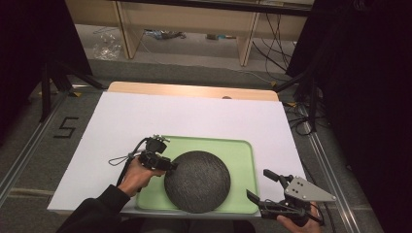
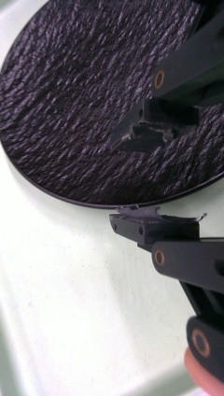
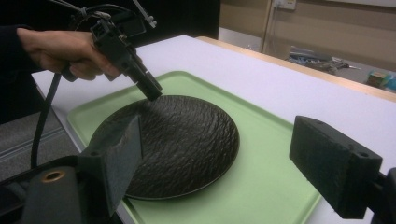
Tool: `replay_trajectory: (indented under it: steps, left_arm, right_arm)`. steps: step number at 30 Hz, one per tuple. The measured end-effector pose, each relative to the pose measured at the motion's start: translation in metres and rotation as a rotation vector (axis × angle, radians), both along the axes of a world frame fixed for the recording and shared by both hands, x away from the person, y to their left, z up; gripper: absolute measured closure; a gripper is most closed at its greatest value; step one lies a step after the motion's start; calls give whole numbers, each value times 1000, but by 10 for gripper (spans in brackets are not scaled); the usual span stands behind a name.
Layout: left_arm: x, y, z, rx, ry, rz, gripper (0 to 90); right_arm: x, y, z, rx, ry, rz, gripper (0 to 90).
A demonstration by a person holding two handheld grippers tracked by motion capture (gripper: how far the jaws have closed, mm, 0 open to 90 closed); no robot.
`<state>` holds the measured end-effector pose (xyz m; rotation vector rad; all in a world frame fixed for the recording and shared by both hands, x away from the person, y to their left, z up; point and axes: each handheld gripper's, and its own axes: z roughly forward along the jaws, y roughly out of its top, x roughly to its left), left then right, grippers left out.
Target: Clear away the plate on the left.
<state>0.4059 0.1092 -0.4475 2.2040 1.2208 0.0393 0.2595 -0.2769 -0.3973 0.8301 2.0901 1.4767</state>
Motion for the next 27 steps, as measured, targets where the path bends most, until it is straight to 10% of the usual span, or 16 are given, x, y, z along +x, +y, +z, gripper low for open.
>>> replay_trajectory:
  steps: [10,27]
  left_arm:
    - [-3,13,14,-52,-44,47,442]
    - [-20,50,42,-134,-237,89,250]
  right_arm:
    - [-1,0,0,2,2,-4,184]
    - [1,0,-1,14,1,-1,183]
